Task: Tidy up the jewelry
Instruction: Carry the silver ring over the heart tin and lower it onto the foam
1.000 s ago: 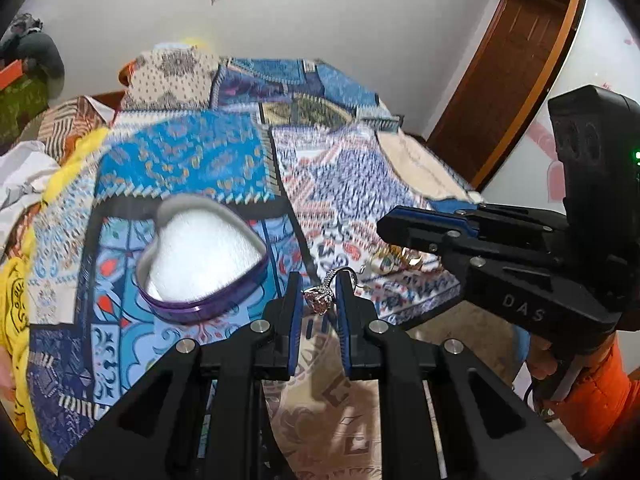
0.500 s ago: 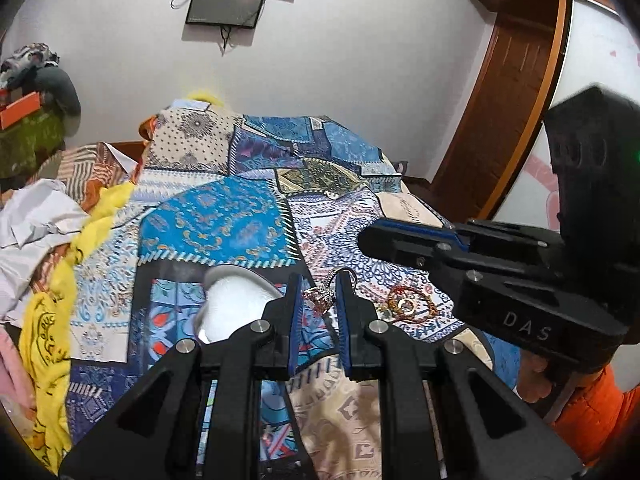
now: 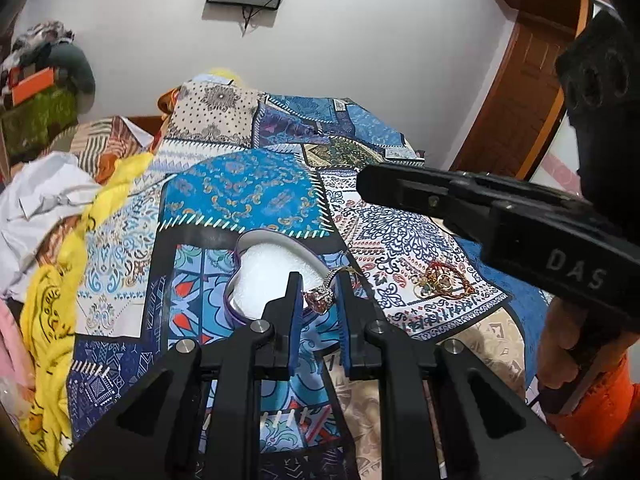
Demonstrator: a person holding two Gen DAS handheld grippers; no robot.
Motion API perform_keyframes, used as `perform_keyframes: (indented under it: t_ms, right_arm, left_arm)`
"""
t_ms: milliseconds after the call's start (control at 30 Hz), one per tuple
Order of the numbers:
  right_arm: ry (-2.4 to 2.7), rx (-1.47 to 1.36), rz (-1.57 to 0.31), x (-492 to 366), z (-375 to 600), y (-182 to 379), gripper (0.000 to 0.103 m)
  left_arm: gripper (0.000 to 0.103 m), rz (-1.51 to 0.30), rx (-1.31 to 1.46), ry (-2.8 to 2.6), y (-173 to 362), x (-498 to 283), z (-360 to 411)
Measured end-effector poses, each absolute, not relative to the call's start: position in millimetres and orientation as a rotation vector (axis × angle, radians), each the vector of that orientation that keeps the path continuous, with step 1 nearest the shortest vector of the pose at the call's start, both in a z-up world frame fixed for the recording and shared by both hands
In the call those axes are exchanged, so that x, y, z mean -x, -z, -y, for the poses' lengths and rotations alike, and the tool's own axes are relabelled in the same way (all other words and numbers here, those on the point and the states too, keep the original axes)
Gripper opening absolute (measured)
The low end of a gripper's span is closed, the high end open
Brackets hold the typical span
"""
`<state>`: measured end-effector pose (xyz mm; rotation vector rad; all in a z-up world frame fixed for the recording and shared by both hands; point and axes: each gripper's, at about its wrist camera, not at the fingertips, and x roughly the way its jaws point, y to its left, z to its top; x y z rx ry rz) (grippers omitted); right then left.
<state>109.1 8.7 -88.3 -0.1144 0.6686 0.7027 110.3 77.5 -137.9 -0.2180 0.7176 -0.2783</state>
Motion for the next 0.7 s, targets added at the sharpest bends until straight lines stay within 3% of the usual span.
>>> perform_keyframes:
  t_ms: [700]
  right_arm:
    - [-0.674, 0.111, -0.788, -145.3, -20.2, 127.5, 0.009]
  left_arm:
    - [0.015, -0.744, 0.272, 0.217, 156.7, -133.2, -103.9]
